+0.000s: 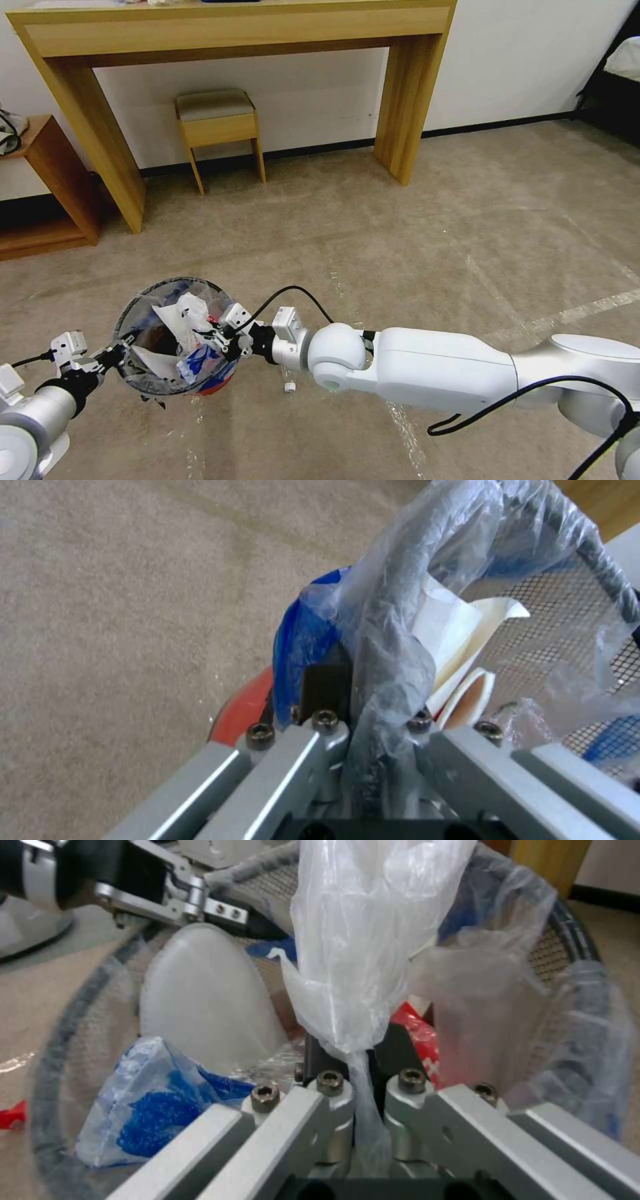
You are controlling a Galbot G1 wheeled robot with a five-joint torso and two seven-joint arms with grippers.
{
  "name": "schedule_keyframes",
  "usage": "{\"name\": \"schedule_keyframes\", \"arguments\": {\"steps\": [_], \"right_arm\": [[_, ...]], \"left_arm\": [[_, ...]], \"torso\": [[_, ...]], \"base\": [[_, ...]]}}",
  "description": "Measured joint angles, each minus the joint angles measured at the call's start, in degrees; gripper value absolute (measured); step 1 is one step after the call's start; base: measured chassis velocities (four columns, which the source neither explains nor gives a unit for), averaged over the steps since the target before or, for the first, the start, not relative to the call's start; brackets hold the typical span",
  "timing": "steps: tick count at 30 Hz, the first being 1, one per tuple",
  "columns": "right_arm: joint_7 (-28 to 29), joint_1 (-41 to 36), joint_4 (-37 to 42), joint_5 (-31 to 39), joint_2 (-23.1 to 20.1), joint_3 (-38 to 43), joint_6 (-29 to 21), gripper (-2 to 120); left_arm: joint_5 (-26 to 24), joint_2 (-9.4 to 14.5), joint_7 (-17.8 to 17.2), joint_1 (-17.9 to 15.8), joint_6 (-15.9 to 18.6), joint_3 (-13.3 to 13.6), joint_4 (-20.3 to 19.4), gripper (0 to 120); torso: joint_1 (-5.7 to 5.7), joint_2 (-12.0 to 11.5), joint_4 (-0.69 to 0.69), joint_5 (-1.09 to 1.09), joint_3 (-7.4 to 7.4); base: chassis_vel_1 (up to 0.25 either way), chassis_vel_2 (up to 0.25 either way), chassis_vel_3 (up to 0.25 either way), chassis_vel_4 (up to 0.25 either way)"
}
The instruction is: Pick up the trash bin and place the garbage on the floor into it.
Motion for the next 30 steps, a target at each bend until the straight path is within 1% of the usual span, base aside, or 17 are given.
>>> {"name": "schedule_keyframes", "arguments": {"steps": [16,18,19,20,21,22,24,25,26,27,28,29,30], "right_arm": [[0.36,-0.33,-0.71,-0.03,0.35,-0.05,-0.06,0],[0.76,-0.23,-0.80,0.03,0.64,-0.04,-0.17,7],[0.76,-0.23,-0.80,0.03,0.64,-0.04,-0.17,7],[0.84,-0.23,-0.87,0.04,0.77,-0.03,-0.19,11],[1.02,-0.23,-0.98,0.13,1.08,-0.03,-0.24,19],[1.02,-0.23,-0.98,0.13,1.08,-0.03,-0.24,19],[1.06,-0.23,-0.99,0.23,1.30,-0.03,-0.46,27],[1.06,-0.23,-0.99,0.23,1.30,-0.03,-0.46,27],[1.10,-0.23,-0.98,0.28,1.35,-0.03,-0.52,36],[1.25,-0.22,-0.97,0.37,1.45,-0.01,-0.66,40],[1.25,-0.22,-0.97,0.37,1.45,-0.01,-0.66,40],[1.31,-0.21,-0.97,0.40,1.49,0.01,-0.73,44],[1.38,-0.18,-0.98,0.41,1.55,0.05,-0.83,52]], "left_arm": [[0.18,-0.05,0.06,0.27,0.00,-0.17,-0.07,1],[0.24,-0.13,0.09,0.13,0.01,-0.10,0.05,1],[0.24,-0.13,0.09,0.13,0.01,-0.10,0.05,1],[0.29,-0.16,0.11,0.09,0.01,-0.04,0.12,1],[0.39,-0.24,0.14,-0.04,0.01,0.05,0.33,1],[0.39,-0.24,0.14,-0.04,0.01,0.05,0.33,1],[0.44,-0.26,0.18,-0.09,0.01,0.08,0.43,1],[0.44,-0.26,0.18,-0.09,0.01,0.08,0.43,1],[0.45,-0.26,0.18,-0.09,0.01,0.08,0.46,1],[0.47,-0.27,0.19,-0.09,0.01,0.08,0.55,1],[0.47,-0.27,0.19,-0.09,0.01,0.08,0.55,1],[0.48,-0.26,0.20,-0.10,0.01,0.08,0.60,1],[0.49,-0.26,0.20,-0.16,0.01,0.08,0.70,1]], "torso": [[0.00,0.00,0.00,0.00,0.00],[0.00,0.00,0.00,0.00,0.00],[0.00,0.00,0.00,0.00,0.00],[0.00,0.00,0.00,0.00,0.00],[0.00,0.00,0.00,0.00,0.00],[0.00,0.00,0.00,0.00,0.00],[0.00,0.00,0.00,0.00,0.00],[0.00,0.00,0.00,0.00,0.00],[0.00,0.00,0.00,0.00,0.00],[0.00,0.00,0.00,0.00,0.00],[0.00,0.00,0.00,0.00,0.00],[0.00,0.00,0.00,0.00,0.00],[0.00,0.00,0.00,0.00,0.00]], "base": [[0.000,0.000,0.000,0.000],[0.000,0.000,0.000,0.000],[0.000,0.000,0.000,0.000],[0.000,0.000,0.000,0.000],[0.000,0.000,0.000,0.000],[0.000,0.000,0.000,0.000],[0.000,0.000,0.000,0.000],[0.000,0.000,0.000,0.000],[0.000,0.000,0.000,0.000],[0.000,0.000,0.000,0.000],[0.000,0.000,0.000,0.000],[0.000,0.000,0.000,0.000],[0.000,0.000,0.000,0.000]]}}
